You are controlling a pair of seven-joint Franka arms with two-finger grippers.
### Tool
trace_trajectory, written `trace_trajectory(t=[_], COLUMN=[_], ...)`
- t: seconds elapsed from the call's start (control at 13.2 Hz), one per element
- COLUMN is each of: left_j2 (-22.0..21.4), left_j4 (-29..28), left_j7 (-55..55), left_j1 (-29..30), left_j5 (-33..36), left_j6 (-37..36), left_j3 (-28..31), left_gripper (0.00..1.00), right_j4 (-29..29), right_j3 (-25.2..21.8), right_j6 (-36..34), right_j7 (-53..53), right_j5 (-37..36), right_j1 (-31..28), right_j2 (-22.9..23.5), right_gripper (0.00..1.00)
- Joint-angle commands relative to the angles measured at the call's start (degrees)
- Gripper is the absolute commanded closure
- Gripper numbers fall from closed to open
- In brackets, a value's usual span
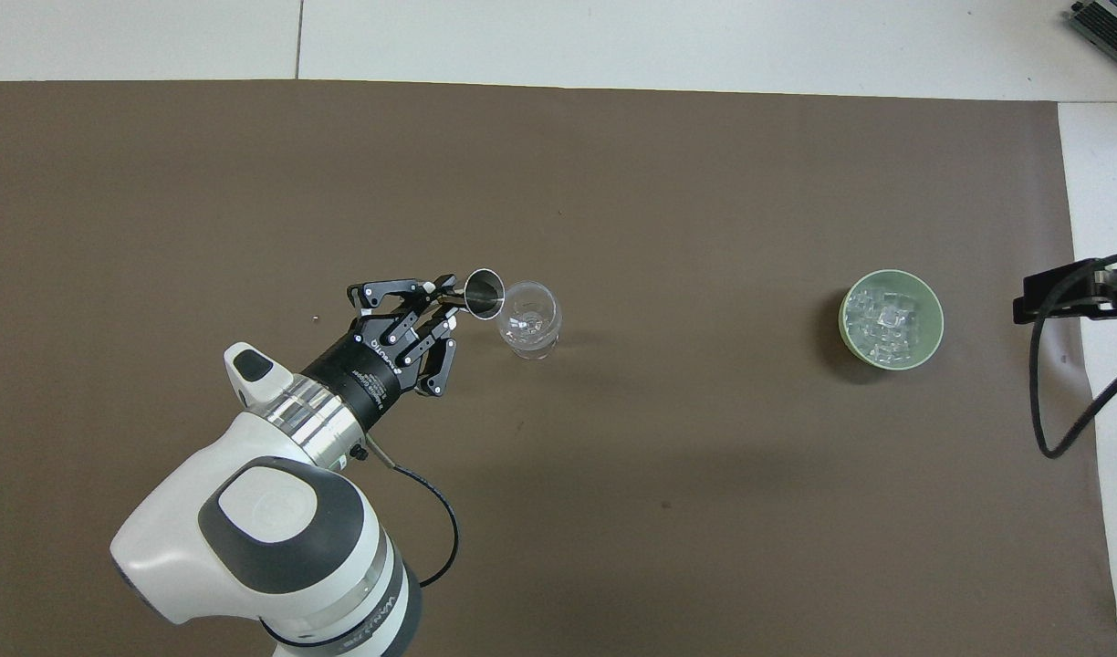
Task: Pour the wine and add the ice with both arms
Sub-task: 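Carry the jigger with the left gripper over the clear glass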
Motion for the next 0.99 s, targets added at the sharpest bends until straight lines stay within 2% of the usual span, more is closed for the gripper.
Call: trace_trajectory(t=[0.0, 0.38, 0.91], left_j2=[3.2, 3.6, 6.7], left_j4=[4.4, 4.5, 8.7], left_j7=[4.8, 14.9, 15.8], left_j1=[-1.7, -2.4, -3.7], left_j5=[0.2, 0.2, 6.9], left_j6=[3.8, 5.2, 12.2], left_j3=[0.6, 0.5, 0.2], left_gripper=[1.00, 1.00, 1.00], right_j4=[-1.1, -1.1, -1.1], right_j3=[0.1, 0.1, 0.1], right_j6=[-0.3, -0.4, -0.4], right_j7=[0.7, 0.7, 0.6], right_j5=[0.8, 0.8, 0.8], right_j1=[-0.1, -0.1, -0.1], right_j2=[-1.0, -1.0, -1.0], right_gripper=[0.00, 0.00, 0.00])
